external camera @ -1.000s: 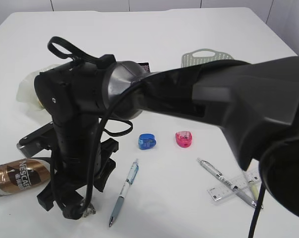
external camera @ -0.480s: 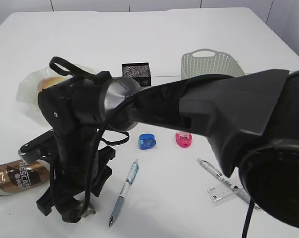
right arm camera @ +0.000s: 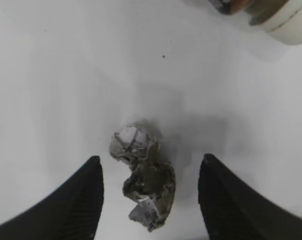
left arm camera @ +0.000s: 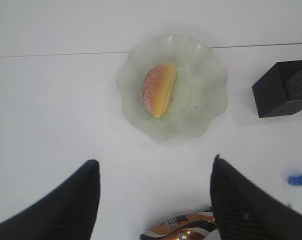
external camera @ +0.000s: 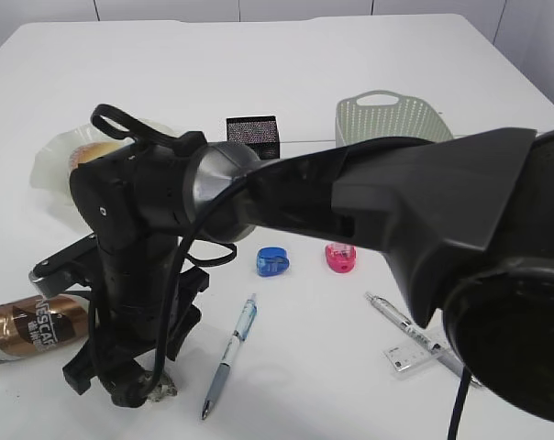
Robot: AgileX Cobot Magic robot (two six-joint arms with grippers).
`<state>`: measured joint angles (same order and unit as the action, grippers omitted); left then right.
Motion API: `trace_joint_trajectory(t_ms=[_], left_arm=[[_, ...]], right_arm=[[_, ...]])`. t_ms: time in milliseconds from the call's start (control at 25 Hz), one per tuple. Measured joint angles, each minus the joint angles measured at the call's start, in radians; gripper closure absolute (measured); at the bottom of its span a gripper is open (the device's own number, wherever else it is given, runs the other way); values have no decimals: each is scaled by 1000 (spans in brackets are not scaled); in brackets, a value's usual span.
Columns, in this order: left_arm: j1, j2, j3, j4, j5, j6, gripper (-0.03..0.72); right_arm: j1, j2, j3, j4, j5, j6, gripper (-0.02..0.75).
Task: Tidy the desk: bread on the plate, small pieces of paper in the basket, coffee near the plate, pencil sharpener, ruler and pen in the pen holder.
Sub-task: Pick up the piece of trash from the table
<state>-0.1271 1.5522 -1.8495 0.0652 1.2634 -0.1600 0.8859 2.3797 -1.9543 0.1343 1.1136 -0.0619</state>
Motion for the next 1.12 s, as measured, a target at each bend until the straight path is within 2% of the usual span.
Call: trace_joint_trajectory(t_ms=[160, 760, 880, 1120], left_arm=[[0, 0, 0, 1, 0, 0, 183], [0, 0, 0, 1, 0, 0, 183], [0, 0, 0, 2, 0, 0, 183], [0, 0, 0, 3, 0, 0, 184]], right_arm=[[0, 0, 0, 0, -1, 0, 323], [0, 28, 0, 0, 14, 0, 348], [0, 28, 0, 0, 15, 0, 422], [0, 28, 0, 0, 34, 2, 709]])
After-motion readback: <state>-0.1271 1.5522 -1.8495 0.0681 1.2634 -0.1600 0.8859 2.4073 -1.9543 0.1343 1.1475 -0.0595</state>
